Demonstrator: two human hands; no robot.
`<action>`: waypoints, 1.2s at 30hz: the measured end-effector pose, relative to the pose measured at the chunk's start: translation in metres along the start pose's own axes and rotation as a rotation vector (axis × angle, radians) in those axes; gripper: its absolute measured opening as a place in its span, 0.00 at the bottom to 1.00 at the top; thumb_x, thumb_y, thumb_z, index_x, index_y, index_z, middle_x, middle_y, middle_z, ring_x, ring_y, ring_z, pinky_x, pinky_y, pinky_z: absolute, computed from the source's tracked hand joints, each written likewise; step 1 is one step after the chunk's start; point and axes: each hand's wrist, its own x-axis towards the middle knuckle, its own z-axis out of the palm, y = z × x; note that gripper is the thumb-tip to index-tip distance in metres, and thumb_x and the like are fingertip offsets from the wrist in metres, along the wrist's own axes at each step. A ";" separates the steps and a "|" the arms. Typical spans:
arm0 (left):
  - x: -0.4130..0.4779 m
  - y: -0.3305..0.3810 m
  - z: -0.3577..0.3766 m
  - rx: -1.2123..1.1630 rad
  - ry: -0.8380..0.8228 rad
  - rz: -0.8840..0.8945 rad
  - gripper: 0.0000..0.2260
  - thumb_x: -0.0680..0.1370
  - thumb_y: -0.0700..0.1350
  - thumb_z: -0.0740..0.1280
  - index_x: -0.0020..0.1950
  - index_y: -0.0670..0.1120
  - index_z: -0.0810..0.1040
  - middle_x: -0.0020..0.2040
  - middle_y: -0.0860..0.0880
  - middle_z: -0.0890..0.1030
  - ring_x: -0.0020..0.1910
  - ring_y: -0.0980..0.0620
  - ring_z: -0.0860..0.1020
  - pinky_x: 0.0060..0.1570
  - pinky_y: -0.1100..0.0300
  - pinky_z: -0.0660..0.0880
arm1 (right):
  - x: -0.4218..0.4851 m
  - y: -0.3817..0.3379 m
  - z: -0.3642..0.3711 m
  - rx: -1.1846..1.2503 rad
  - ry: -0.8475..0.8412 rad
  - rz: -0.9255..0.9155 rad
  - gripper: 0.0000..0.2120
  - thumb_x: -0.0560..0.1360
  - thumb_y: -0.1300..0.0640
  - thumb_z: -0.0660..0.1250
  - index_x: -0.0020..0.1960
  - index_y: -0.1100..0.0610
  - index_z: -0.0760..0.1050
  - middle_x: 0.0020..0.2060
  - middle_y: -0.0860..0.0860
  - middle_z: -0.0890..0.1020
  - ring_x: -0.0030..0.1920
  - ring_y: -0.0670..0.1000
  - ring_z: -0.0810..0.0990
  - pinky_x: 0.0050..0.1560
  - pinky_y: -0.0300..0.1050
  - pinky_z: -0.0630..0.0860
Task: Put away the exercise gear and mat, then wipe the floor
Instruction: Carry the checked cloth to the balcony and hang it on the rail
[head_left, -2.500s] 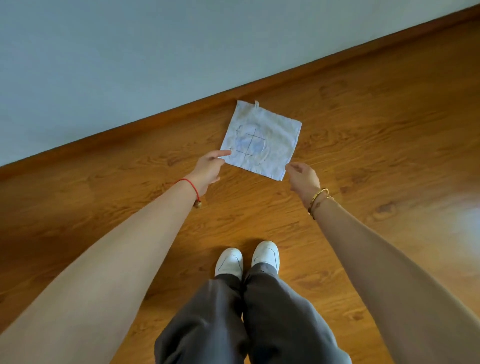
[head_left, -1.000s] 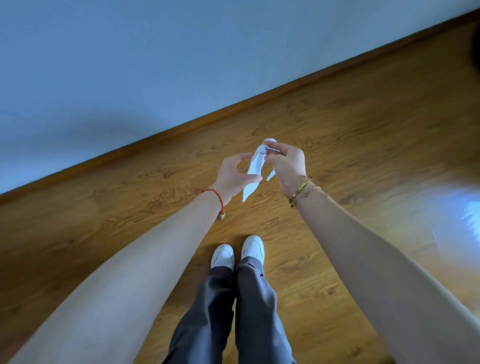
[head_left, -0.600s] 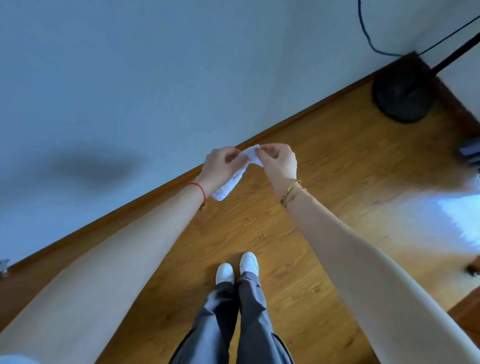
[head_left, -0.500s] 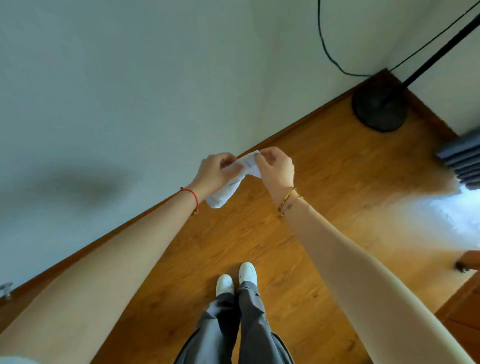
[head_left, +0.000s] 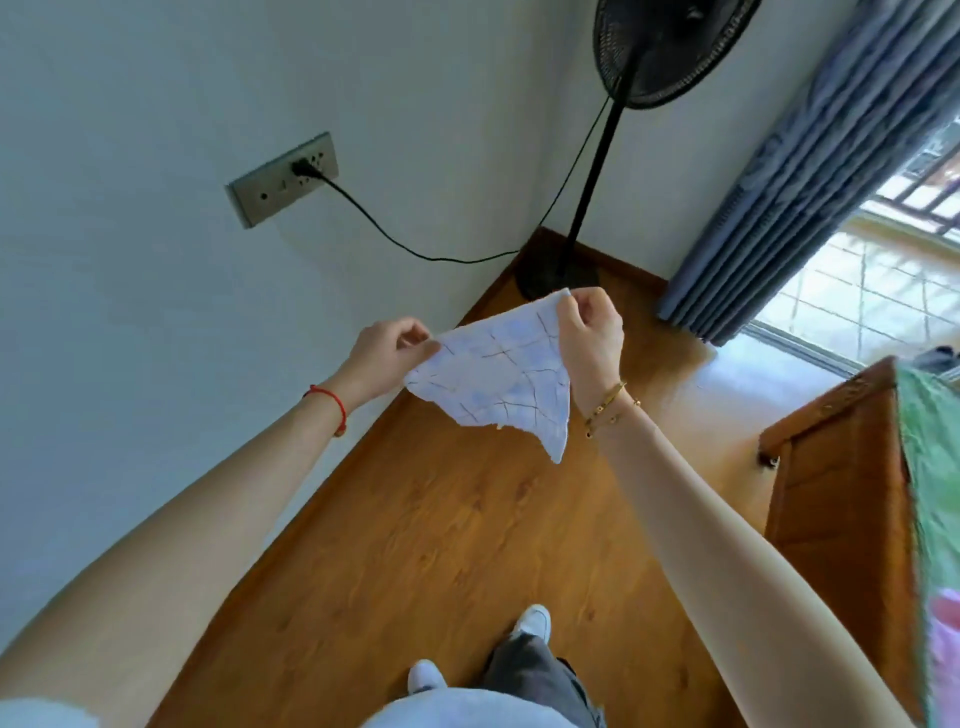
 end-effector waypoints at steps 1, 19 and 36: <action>0.009 0.021 0.001 -0.004 0.009 0.045 0.09 0.80 0.50 0.68 0.53 0.45 0.80 0.46 0.50 0.81 0.46 0.54 0.78 0.41 0.67 0.72 | 0.008 -0.002 -0.017 0.004 0.039 0.000 0.06 0.81 0.57 0.61 0.50 0.59 0.75 0.37 0.45 0.74 0.36 0.44 0.73 0.33 0.27 0.70; 0.160 0.366 0.137 0.195 0.080 0.834 0.14 0.78 0.55 0.70 0.43 0.45 0.79 0.39 0.49 0.79 0.36 0.53 0.76 0.37 0.57 0.73 | 0.169 0.013 -0.370 0.036 0.405 -0.211 0.05 0.74 0.63 0.62 0.43 0.61 0.76 0.31 0.47 0.72 0.32 0.43 0.68 0.33 0.36 0.66; 0.369 0.553 0.308 0.048 0.118 1.021 0.10 0.79 0.49 0.71 0.49 0.41 0.83 0.46 0.44 0.81 0.45 0.48 0.79 0.45 0.68 0.68 | 0.374 0.078 -0.541 -0.039 0.704 -0.099 0.07 0.75 0.59 0.62 0.39 0.54 0.74 0.28 0.45 0.71 0.27 0.40 0.66 0.31 0.39 0.65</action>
